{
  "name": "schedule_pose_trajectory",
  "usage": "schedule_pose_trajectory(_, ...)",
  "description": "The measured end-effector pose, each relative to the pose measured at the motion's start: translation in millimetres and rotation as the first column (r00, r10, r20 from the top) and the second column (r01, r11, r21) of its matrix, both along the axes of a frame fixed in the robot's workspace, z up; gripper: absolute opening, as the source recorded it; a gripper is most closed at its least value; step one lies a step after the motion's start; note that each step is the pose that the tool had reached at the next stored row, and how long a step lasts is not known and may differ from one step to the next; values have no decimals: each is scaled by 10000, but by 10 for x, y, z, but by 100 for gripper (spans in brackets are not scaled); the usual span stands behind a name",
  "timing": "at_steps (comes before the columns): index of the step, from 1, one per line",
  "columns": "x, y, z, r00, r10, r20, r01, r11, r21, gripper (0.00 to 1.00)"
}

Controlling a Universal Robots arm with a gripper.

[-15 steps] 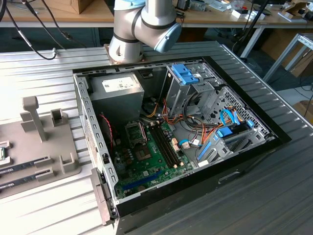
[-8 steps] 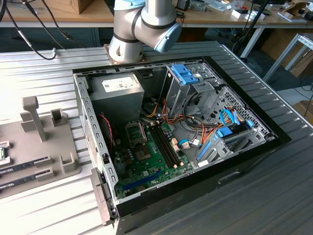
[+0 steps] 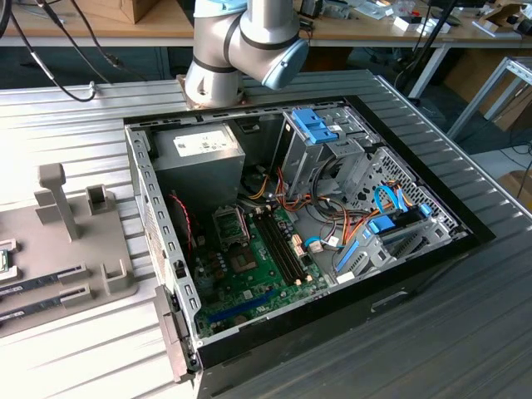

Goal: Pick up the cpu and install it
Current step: 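Pick up the cpu and move it towards the insertion slot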

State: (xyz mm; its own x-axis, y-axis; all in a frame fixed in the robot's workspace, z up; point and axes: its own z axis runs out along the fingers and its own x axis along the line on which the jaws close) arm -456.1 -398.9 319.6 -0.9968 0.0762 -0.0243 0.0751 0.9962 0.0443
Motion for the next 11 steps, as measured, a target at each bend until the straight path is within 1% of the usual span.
schedule_pose_trajectory(5,0,0,-23,10000,0,0,0,10000,1,54)
schedule_pose_trajectory(11,0,0,-83,10000,0,-1,0,10000,1,54)
